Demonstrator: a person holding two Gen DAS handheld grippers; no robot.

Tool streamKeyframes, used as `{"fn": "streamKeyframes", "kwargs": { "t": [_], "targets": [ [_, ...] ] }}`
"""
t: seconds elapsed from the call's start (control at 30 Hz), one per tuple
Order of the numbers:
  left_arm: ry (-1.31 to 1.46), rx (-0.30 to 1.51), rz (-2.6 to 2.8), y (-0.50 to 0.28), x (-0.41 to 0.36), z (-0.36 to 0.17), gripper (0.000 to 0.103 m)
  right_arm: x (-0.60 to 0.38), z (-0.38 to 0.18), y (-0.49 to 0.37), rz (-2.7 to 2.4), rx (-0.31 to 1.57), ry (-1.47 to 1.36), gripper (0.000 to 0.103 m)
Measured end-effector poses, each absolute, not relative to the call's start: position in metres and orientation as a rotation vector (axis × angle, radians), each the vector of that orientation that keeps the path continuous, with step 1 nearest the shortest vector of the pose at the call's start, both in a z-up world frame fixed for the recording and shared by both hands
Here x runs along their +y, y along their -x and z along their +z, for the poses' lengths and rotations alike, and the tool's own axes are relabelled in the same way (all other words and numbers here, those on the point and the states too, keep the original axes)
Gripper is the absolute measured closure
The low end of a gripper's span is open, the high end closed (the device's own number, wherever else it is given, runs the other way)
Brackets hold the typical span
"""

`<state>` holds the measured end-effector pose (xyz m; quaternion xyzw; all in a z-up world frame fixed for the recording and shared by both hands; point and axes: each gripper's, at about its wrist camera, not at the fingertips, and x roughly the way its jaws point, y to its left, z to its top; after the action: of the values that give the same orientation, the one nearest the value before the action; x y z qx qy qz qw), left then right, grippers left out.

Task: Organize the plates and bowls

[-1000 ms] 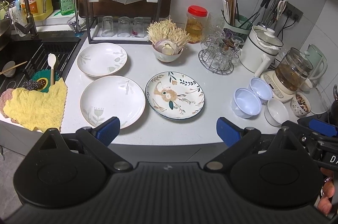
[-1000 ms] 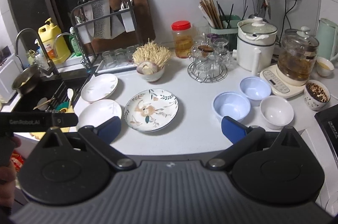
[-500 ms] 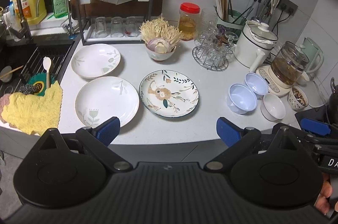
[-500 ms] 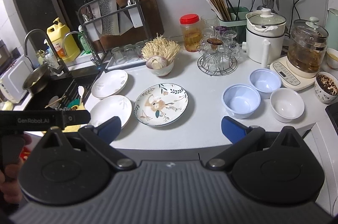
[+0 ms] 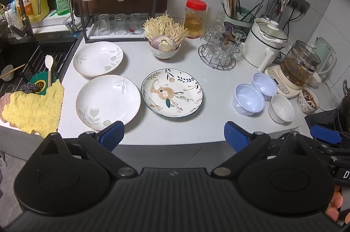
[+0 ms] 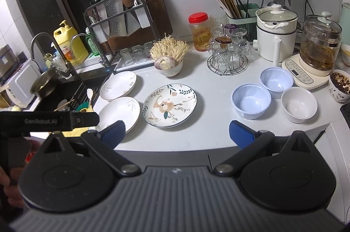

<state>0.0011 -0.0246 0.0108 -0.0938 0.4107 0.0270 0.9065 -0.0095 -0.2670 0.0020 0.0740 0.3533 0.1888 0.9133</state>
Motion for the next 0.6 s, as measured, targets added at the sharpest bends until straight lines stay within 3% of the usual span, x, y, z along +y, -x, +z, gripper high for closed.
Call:
{"fn": "streamKeyframes", "kwargs": {
  "t": [0.6],
  "targets": [
    [0.215,0.843,0.113,0.019,-0.056,0.005,0.004,-0.291,-0.006,0.019,0.452,0.737,-0.146,0.0]
  ]
}}
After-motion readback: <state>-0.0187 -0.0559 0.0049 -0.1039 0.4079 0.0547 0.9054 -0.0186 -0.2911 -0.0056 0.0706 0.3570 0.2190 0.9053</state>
